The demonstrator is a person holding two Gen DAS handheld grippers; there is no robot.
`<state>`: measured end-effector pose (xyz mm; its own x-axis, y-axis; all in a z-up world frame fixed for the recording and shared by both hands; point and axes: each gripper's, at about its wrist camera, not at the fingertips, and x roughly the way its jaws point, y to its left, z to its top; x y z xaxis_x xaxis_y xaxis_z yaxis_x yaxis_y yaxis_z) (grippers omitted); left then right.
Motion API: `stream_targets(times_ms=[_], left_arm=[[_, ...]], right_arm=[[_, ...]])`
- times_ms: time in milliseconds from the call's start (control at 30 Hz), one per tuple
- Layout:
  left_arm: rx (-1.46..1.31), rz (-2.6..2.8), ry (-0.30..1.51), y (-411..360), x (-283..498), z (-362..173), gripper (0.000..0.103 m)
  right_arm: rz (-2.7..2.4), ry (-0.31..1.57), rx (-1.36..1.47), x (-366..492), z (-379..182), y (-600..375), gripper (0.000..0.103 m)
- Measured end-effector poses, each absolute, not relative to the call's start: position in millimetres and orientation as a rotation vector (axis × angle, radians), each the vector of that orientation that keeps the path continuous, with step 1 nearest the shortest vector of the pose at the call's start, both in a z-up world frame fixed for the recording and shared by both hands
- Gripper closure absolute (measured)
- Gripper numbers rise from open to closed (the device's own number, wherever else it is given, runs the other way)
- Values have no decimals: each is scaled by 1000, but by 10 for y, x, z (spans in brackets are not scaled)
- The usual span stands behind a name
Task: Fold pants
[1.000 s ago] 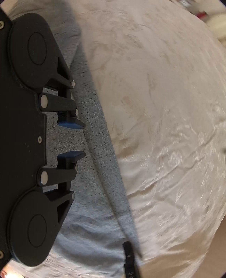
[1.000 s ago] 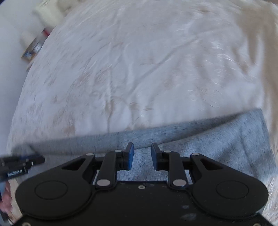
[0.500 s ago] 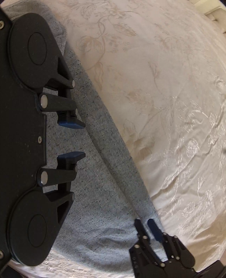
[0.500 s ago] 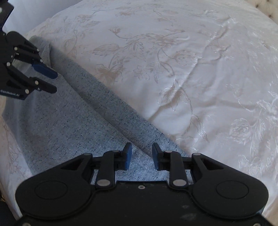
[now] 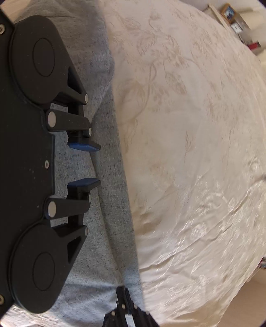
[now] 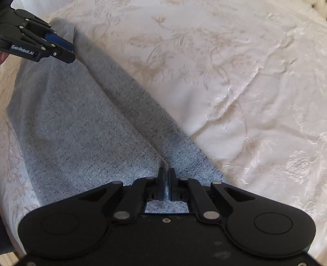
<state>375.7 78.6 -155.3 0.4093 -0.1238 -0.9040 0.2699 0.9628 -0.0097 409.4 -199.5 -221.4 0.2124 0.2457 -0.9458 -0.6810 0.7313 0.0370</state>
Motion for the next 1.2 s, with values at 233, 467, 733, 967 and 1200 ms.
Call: stream_targets(times_ms=[233, 467, 733, 967, 1200], left_arm=[[50, -131, 1089, 1034, 3763, -1531, 64], [69, -54, 1113, 1114, 3782, -1678, 64], [48, 13, 1233, 1344, 3431, -1927, 64], [170, 73, 1356, 1190, 2973, -2159, 64], [64, 92, 1224, 729, 2984, -1712, 66]], right_arm=[[451, 1087, -424, 4219, -1998, -2132, 100], [369, 1129, -372, 4344, -2196, -2116, 88], [88, 1053, -38, 3927, -1601, -2949, 80], [-255, 1129, 121, 3080, -1620, -4016, 80], [-324, 1118, 154, 2902, -1762, -4450, 79]])
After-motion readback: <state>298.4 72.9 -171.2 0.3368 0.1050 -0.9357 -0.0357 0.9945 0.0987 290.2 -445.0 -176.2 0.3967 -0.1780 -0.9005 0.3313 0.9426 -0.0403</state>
